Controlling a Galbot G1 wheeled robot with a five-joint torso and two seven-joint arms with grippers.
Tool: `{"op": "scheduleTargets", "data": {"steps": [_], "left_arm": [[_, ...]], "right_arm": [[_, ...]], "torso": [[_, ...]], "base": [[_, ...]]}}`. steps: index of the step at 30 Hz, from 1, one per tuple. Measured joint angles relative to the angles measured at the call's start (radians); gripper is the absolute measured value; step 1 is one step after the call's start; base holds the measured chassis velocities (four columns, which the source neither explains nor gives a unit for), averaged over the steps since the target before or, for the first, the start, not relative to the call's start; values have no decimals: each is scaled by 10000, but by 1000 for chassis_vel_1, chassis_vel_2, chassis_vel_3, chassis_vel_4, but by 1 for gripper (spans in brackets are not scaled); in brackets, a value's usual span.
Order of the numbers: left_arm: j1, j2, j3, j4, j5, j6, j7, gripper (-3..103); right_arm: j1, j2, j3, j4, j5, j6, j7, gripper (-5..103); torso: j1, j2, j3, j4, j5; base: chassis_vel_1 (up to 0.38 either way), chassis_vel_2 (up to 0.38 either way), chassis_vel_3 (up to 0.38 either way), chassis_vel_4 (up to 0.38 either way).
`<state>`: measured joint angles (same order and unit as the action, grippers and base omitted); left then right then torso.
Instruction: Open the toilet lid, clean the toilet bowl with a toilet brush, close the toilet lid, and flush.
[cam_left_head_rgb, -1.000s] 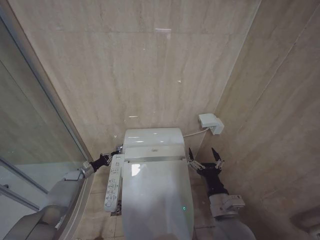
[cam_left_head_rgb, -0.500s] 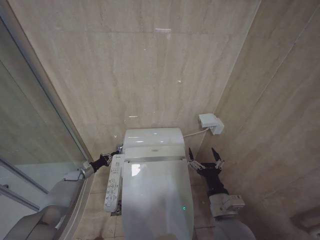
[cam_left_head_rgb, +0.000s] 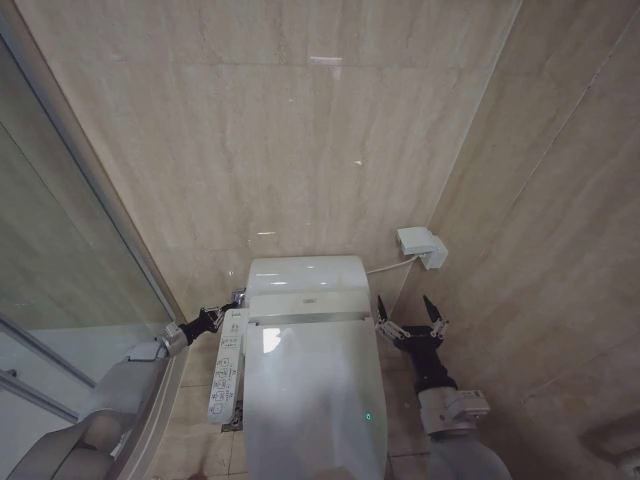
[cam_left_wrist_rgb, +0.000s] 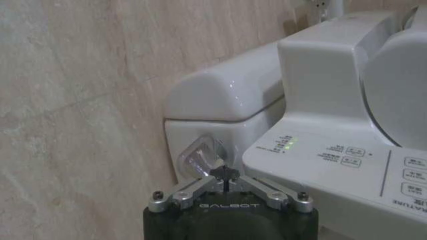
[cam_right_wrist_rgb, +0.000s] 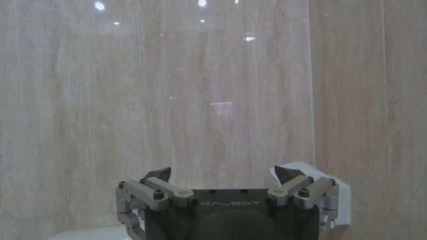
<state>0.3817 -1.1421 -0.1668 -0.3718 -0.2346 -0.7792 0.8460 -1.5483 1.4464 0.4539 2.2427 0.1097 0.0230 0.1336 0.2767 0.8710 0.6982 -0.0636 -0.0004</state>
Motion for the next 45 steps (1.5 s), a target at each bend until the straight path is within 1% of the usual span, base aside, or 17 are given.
{"op": "scheduleTargets", "data": {"steps": [31, 35, 38, 41, 44, 45], "left_arm": [[306, 108, -330, -228, 47, -50, 2, 0], [488, 96, -605, -319, 49, -50, -26, 0], [808, 53, -1070, -491, 33, -53, -110, 0], [1088, 77, -1298, -801, -65, -53, -201, 0], [1637, 247, -1654, -1430, -402, -11, -311, 0], [1637, 247, -1654, -1430, -402, -11, -311, 0]], "right_arm": [[0, 0, 0, 0, 0, 0, 0, 100], [0, 0, 0, 0, 0, 0, 0, 100], [0, 0, 0, 0, 0, 0, 0, 100], [0, 0, 0, 0, 0, 0, 0, 100], [0, 0, 0, 0, 0, 0, 0, 100], [0, 0, 0, 0, 0, 0, 0, 100]], "torso": [[0, 0, -1, 0, 2], [0, 0, -1, 0, 2], [0, 0, 0, 2, -1], [0, 0, -1, 0, 1], [0, 0, -2, 0, 2], [0, 0, -2, 0, 2]], "base": [[0, 0, 0, 0], [0, 0, 0, 0], [0, 0, 0, 0], [0, 0, 0, 0], [0, 0, 0, 0], [0, 0, 0, 0]]}}
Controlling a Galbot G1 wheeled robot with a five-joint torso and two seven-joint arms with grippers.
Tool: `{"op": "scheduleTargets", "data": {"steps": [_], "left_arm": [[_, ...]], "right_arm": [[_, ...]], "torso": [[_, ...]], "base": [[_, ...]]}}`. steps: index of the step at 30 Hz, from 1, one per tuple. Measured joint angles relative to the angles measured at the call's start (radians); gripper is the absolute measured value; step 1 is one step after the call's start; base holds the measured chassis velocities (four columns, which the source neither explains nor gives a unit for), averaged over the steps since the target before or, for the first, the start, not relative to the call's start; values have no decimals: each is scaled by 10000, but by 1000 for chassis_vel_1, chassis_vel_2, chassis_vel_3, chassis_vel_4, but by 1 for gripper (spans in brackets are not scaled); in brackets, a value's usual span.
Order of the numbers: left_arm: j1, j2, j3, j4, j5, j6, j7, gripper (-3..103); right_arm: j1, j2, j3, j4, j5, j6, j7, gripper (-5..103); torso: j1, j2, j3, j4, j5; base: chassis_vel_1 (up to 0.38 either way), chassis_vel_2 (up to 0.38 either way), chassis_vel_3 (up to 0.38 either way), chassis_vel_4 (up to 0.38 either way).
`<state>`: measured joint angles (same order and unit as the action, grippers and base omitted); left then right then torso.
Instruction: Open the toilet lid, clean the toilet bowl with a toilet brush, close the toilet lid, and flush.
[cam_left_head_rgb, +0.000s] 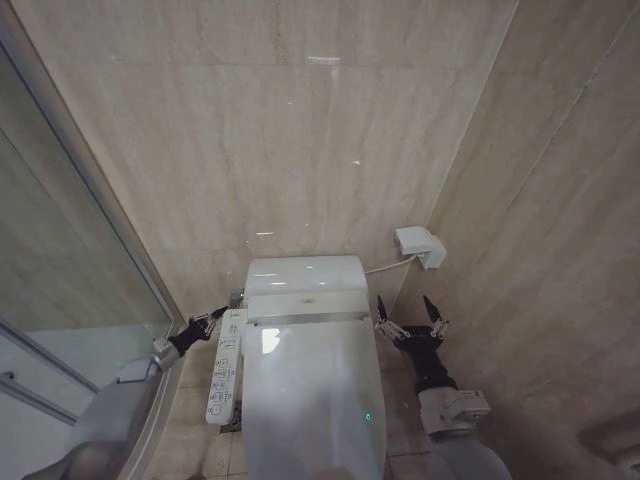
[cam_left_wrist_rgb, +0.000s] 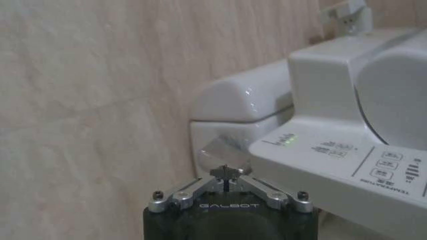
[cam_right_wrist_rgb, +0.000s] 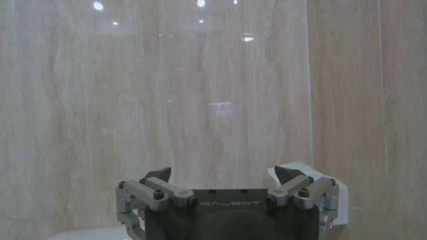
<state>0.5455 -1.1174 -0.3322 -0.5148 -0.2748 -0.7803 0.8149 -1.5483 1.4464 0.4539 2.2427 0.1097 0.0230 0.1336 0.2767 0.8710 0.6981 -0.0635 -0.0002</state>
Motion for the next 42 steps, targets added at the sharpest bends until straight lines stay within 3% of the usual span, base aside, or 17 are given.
{"op": "scheduleTargets", "data": {"steps": [4, 10, 12, 13, 14, 17, 18, 20, 21, 22, 25, 26, 29, 37, 38, 42], "left_arm": [[505, 221, -382, -503, -510, 42, -175, 0], [1376, 409, -678, -2008, -1401, 503, -1103, 0], [1802, 427, -837, -2715, -1697, 707, -1805, 0], [2087, 422, -935, -3170, -1774, 859, -2430, 0], [2087, 422, -935, -3170, -1774, 859, -2430, 0], [2630, 360, -1121, -4014, -1833, 1187, -3580, 0], [2630, 360, -1121, -4014, -1833, 1187, -3580, 0], [2963, 272, -1258, -4646, -1840, 1434, -4253, 0], [3306, 156, -1392, -5350, -1839, 1742, -5043, 0], [3306, 156, -1392, -5350, -1839, 1742, -5043, 0], [4095, -103, -1775, -6799, -1705, 2433, -6463, 0], [4095, -103, -1775, -6799, -1705, 2433, -6463, 0], [4954, -368, -2195, -8243, -1610, 2881, -7018, 0], [6229, -781, -3035, -10123, -1441, 3673, -7453, 1], [6475, -852, -3177, -10493, -1385, 3841, -7595, 28], [7076, -998, -3495, -11493, -1274, 4289, -7907, 28]], "right_arm": [[0, 0, 0, 0, 0, 0, 0, 100], [0, -3, 0, 0, 0, 0, -1, 100], [0, 0, 0, 0, 0, 0, 1, 100], [0, -1, 0, 0, 0, 0, 0, 100], [0, -1, 0, 0, 0, 0, 0, 100], [0, 0, 0, 0, 0, 0, 3, 100], [0, 0, 0, 0, 0, 0, 3, 100], [0, -1, 0, 0, 0, 0, -1, 100], [0, 0, 0, 0, 0, 0, 0, 100], [0, 0, 0, 0, 0, 0, 0, 100], [0, -1, 0, 0, 0, 0, 0, 100], [0, -1, 0, 0, 0, 0, 0, 100], [0, 0, 0, 0, 0, 0, 0, 100], [0, -1, 0, 0, 0, 0, 0, 100], [0, 0, 0, 0, 0, 0, 0, 100], [0, -1, 0, 0, 0, 0, 0, 100]], "torso": [[0, 0, 0, 1, -2], [0, 0, 0, 1, -2], [0, 0, 0, -1, 0], [0, 0, 0, 0, -1], [0, 0, 0, 0, -1], [0, 0, 0, 1, -2], [0, 0, 0, 1, -2], [0, 0, 0, 2, 0], [0, 0, 0, -1, -3], [0, 0, 0, -1, -3], [0, 0, 0, -1, 1], [0, 0, 0, -1, 1], [-1, 0, 0, 1, 3], [-1, 0, 0, 1, -1], [-1, 0, 0, 0, 0], [-1, 0, 0, 0, -1]], "base": [[0, 0, 0, 0], [0, 0, 0, 0], [0, 0, 0, 0], [0, 0, 0, 0], [0, 0, 0, 0], [0, 0, 0, 0], [0, 0, 0, 0], [0, 0, 0, 0], [0, 0, 0, 0], [0, 0, 0, 0], [0, 0, 0, 0], [0, 0, 0, 0], [0, 0, 0, 0], [0, 0, 0, 0], [0, 0, 0, 0], [0, 0, 0, 0]]}}
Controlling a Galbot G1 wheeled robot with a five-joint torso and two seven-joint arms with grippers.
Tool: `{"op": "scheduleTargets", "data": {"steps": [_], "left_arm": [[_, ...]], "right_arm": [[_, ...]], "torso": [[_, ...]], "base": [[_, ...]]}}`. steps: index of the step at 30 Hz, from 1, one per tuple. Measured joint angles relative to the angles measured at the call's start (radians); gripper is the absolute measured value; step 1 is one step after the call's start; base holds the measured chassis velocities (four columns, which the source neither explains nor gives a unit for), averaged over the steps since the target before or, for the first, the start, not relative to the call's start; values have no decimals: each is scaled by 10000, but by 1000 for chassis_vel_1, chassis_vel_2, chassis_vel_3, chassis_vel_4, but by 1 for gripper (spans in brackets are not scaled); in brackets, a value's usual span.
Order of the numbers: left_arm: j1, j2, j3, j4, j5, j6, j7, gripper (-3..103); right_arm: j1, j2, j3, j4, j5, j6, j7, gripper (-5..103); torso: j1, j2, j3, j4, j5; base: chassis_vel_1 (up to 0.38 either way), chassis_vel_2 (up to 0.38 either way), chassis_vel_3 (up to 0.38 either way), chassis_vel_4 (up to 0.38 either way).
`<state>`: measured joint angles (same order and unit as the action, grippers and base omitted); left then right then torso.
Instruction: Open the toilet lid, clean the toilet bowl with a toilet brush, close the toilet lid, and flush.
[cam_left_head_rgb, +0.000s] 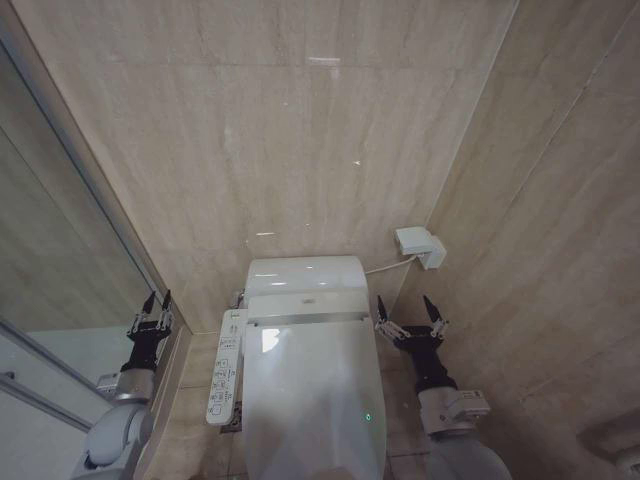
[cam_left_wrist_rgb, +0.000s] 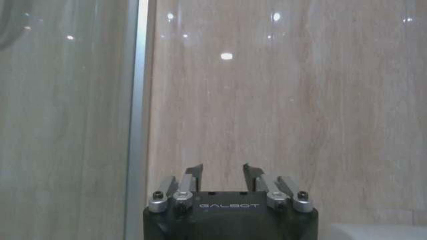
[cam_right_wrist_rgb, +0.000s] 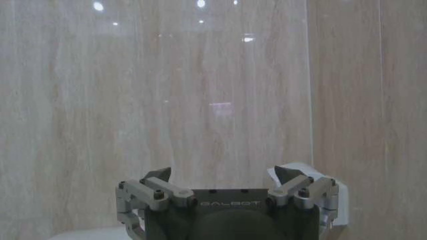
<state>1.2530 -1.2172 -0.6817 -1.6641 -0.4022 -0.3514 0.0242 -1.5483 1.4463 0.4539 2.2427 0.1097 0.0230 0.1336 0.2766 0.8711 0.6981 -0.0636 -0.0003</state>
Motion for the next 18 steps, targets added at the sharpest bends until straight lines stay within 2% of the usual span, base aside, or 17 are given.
{"op": "scheduleTargets", "data": {"steps": [3, 4, 10, 11, 17, 18], "left_arm": [[277, -93, -215, -540, 42, 294, -197, 28], [420, -175, -364, -813, 43, 489, -277, 55], [1074, -401, -867, -1720, 17, 933, -454, 55], [1228, -452, -994, -1945, 6, 1000, -482, 82], [1855, -681, -1233, -2811, -86, 1250, -605, 82], [2018, -747, -1204, -3003, -62, 1262, -629, 100]], "right_arm": [[0, 0, 0, 0, 0, 0, 1, 100], [0, 0, 0, 0, 0, 0, 1, 100], [0, 0, 0, 0, 0, 0, 0, 100], [0, 0, 0, 0, 0, 0, 0, 100], [0, 0, 0, 0, 0, 0, 0, 100], [0, 0, 0, 0, 0, 0, 0, 100]], "torso": [[0, 0, 0, 0, 2], [0, 0, 0, -1, 1], [0, 0, 1, 1, 0], [0, 0, 0, 1, 0], [0, 0, 0, 1, 1], [0, 0, 0, 0, 1]], "base": [[0, 0, 0, 0], [0, 0, 0, 0], [0, 0, 0, 0], [0, 0, 0, 0], [0, 0, 0, 0], [0, 0, 0, 0]]}}
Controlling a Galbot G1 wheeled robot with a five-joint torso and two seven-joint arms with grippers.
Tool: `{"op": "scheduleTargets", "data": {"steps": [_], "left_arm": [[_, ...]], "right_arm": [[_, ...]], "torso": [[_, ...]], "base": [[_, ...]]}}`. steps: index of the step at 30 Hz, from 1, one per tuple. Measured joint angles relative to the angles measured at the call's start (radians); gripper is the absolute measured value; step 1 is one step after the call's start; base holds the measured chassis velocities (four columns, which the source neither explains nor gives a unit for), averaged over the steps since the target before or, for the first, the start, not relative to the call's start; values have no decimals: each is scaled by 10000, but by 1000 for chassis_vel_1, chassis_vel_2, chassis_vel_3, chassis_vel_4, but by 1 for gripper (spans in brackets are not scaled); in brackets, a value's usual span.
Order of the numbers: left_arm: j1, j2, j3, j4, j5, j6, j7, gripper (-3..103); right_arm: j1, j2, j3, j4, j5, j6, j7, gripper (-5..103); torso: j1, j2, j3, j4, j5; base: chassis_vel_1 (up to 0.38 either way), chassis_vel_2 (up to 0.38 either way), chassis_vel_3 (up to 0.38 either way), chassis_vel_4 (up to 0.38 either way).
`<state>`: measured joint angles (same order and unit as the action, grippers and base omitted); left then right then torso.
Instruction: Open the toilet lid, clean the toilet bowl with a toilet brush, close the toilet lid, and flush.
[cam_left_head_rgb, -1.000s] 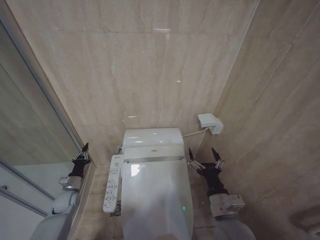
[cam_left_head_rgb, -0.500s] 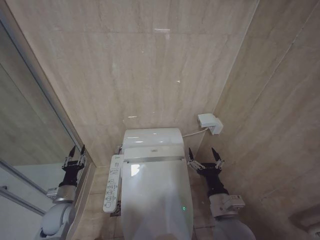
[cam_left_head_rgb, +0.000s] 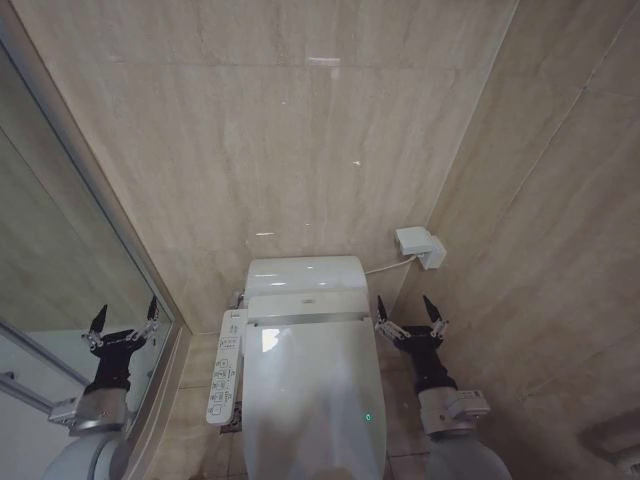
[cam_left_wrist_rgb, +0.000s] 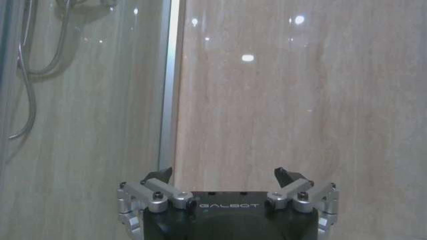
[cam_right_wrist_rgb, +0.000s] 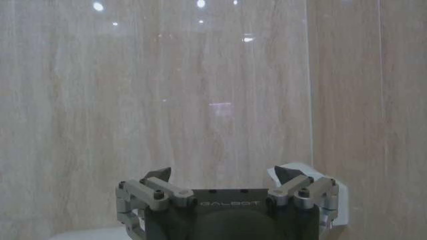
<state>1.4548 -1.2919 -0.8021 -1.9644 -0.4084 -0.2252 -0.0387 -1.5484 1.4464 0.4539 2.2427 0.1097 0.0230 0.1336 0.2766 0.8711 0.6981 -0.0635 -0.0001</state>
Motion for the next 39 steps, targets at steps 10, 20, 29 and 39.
{"op": "scheduleTargets", "data": {"steps": [10, 20, 29, 39], "left_arm": [[475, -366, 708, -665, 442, 91, -143, 100], [1116, -818, 1453, -1217, 1178, 102, -321, 100], [1643, -1015, 1463, -1617, 1284, 51, -451, 100], [2019, -1187, 1441, -2182, 972, 748, -184, 100]], "right_arm": [[0, 0, 0, 0, 0, 0, 0, 100], [0, 0, 0, 0, 0, 0, 0, 100], [0, 0, 0, 0, 0, 0, 0, 100], [0, 0, 0, 0, 0, 0, 0, 100]], "torso": [[0, 0, 0, 0, 0], [1, -1, 0, 0, 0], [0, -1, 0, 0, -1], [0, -1, 0, 0, -1]], "base": [[0, 0, 0, 0], [0, 0, 0, 0], [0, 0, 0, 0], [0, 0, 0, 0]]}}
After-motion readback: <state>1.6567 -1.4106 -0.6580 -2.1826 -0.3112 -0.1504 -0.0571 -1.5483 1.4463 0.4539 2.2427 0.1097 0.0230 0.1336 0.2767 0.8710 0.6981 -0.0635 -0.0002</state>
